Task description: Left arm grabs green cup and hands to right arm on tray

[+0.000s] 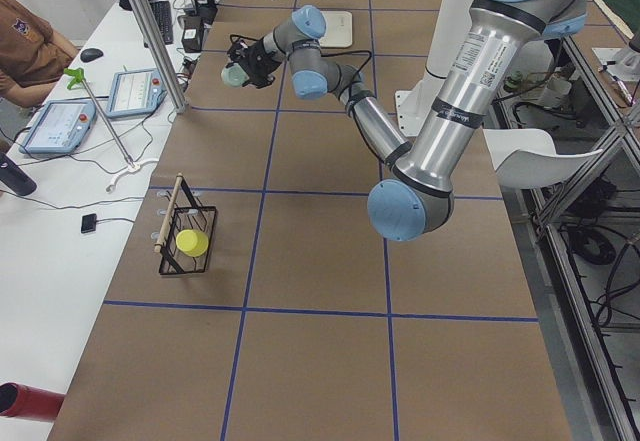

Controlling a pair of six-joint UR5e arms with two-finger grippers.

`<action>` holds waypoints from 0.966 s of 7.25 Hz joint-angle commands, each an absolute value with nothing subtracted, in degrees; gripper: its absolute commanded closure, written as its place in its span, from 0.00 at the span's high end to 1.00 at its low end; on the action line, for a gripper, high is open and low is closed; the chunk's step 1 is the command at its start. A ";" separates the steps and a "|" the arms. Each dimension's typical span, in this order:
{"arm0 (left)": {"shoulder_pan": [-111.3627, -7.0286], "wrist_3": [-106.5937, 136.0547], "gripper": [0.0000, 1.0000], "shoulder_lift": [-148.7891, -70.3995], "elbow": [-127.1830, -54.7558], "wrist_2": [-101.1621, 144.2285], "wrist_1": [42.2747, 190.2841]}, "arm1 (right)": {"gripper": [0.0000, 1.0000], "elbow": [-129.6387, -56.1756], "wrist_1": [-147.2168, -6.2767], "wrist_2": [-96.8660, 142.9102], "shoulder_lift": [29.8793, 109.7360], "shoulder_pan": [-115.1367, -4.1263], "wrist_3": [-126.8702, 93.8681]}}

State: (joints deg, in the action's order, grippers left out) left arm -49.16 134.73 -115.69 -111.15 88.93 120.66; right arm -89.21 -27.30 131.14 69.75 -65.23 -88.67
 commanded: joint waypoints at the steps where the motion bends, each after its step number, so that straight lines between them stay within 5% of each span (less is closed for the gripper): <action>1: -38.45 140.78 0.20 -116.36 -111.88 75.72 128.74 | 0.99 -89.82 -25.06 129.21 66.98 -61.27 -91.66; 7: -28.56 148.09 0.20 -112.26 -111.71 63.81 145.43 | 0.96 -88.86 -25.13 142.18 55.47 -60.73 -94.66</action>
